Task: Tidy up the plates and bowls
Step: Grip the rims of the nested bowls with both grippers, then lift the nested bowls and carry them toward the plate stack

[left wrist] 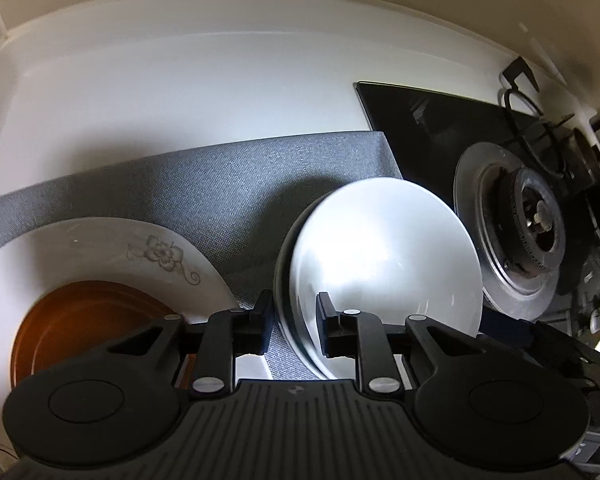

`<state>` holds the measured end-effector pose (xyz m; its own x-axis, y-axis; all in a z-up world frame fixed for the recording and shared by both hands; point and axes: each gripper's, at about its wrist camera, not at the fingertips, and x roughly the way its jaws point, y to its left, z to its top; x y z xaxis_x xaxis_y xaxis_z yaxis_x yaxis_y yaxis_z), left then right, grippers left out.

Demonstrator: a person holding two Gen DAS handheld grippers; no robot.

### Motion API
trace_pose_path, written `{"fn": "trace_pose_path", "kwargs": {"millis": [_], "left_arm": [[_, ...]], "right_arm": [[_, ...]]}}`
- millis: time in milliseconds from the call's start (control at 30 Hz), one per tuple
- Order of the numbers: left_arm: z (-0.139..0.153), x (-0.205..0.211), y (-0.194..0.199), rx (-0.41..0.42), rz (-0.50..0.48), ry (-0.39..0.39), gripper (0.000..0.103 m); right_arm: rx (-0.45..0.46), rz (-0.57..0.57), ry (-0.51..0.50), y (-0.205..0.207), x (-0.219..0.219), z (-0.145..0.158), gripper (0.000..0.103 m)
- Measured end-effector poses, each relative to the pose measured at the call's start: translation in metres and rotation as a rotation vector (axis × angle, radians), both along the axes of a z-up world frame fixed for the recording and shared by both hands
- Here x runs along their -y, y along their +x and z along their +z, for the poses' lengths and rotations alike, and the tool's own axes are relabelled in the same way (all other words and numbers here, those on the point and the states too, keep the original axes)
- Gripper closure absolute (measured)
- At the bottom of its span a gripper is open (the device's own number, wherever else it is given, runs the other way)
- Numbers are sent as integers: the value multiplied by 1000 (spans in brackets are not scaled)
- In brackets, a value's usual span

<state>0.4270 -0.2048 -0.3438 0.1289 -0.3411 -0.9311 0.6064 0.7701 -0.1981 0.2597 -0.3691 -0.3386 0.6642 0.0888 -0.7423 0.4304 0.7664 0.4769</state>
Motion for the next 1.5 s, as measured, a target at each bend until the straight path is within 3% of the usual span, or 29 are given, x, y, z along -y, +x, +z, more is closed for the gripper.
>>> {"fn": "trace_pose_path", "kwargs": {"millis": [100,133,167,233,333,533,633,833,900,1200,1367,1500], "left_arm": [[0,0,-3,-1,-12,-2,80],[0,-1,-4,-10,-13,-4,79],[1,-2,-6,-18,-16,-4,78],[3,-2,-13,-15,-31,8,77],[4,1,-24,16,-78,17,75],[-5,5,-15,-14,-49,10,74],[-11,11,-14,-21,-41,21,68],[-9,9,-16,-9,-25,31,72],[-4,6,-17,-5,-17,32,75],[33,-11,-28,43,-8,11,76],[54,-37,-30,17,26,-21,76],[75,-72,-34,34,80,-34,76]], "right_arm": [[24,18,57,-1,-5,-6,17],[28,16,27,-2,-10,-4,21],[20,18,-16,-2,-15,-2,28],[-22,12,-84,-2,-22,2,59],[-48,1,-97,-7,-21,3,66],[-34,-1,-42,-9,-10,0,63],[-15,-30,-31,-6,-7,-6,56],[-43,-53,-51,-7,-10,-8,72],[-44,-59,-3,-12,-8,-9,73],[-27,-70,-8,-26,-26,19,74],[-16,-111,19,-30,-40,43,74],[-5,-61,0,-27,-67,65,74]]}}
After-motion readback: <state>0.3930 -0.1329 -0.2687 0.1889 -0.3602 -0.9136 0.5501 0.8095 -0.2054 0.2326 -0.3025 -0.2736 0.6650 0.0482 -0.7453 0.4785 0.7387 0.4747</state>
